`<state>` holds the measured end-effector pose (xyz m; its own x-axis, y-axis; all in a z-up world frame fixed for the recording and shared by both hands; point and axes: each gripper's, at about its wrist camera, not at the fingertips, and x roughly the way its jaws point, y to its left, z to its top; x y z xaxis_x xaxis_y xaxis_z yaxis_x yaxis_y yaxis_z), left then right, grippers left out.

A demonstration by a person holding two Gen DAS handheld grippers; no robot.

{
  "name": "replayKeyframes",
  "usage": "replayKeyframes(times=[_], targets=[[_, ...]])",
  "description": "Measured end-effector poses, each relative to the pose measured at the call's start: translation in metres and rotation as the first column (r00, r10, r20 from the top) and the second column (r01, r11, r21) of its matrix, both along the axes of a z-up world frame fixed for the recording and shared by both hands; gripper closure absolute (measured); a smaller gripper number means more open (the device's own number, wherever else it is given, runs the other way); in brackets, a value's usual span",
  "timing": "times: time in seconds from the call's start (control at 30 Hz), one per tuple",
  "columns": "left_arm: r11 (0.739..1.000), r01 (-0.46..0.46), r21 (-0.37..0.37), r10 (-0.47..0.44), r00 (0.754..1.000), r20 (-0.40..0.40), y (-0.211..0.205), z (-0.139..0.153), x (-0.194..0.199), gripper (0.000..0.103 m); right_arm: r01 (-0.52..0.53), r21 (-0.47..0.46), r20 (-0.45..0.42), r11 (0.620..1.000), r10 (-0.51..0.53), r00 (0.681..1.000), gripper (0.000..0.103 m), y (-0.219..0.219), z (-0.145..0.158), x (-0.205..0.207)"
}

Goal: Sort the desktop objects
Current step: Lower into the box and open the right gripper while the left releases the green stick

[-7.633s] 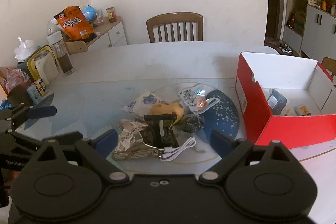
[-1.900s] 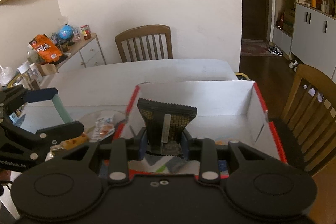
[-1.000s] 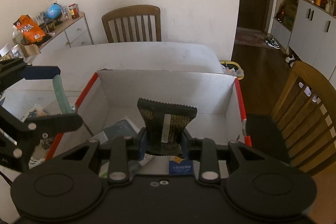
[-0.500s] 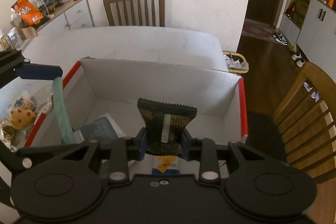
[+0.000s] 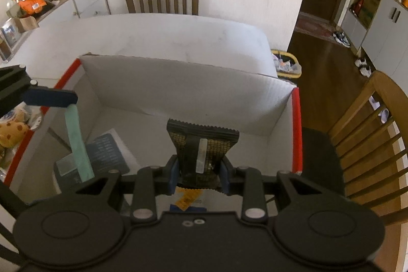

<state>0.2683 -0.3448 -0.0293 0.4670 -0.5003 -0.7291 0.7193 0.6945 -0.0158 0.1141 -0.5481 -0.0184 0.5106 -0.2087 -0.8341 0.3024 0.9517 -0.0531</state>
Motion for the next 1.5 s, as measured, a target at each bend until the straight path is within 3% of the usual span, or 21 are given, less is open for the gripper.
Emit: replayKeyframes(times=[0.47, 0.93, 1.3, 1.5], targets=[[0.992, 0.063, 0.107, -0.058, 0.997, -0.048, -0.005, -0.022, 0.002, 0.005, -0.029, -0.002, -0.092, 1.000, 0.028, 0.995, 0.071, 0.004, -0.021, 0.033], [0.990, 0.082, 0.112, -0.063, 0.985, -0.161, -0.009, -0.030, 0.021, 0.005, -0.039, 0.006, -0.163, 0.999, 0.039, 0.986, 0.071, 0.011, -0.050, 0.058], [0.987, 0.097, 0.125, -0.073, 0.980, -0.184, -0.012, -0.035, 0.022, 0.005, -0.029, 0.017, -0.170, 0.999, 0.031, 0.985, 0.068, 0.013, -0.052, 0.065], [0.988, 0.089, 0.126, -0.066, 0.981, -0.180, -0.013, -0.036, 0.020, 0.005, -0.020, 0.031, -0.152, 0.999, 0.024, 0.988, 0.060, 0.011, -0.048, 0.062]])
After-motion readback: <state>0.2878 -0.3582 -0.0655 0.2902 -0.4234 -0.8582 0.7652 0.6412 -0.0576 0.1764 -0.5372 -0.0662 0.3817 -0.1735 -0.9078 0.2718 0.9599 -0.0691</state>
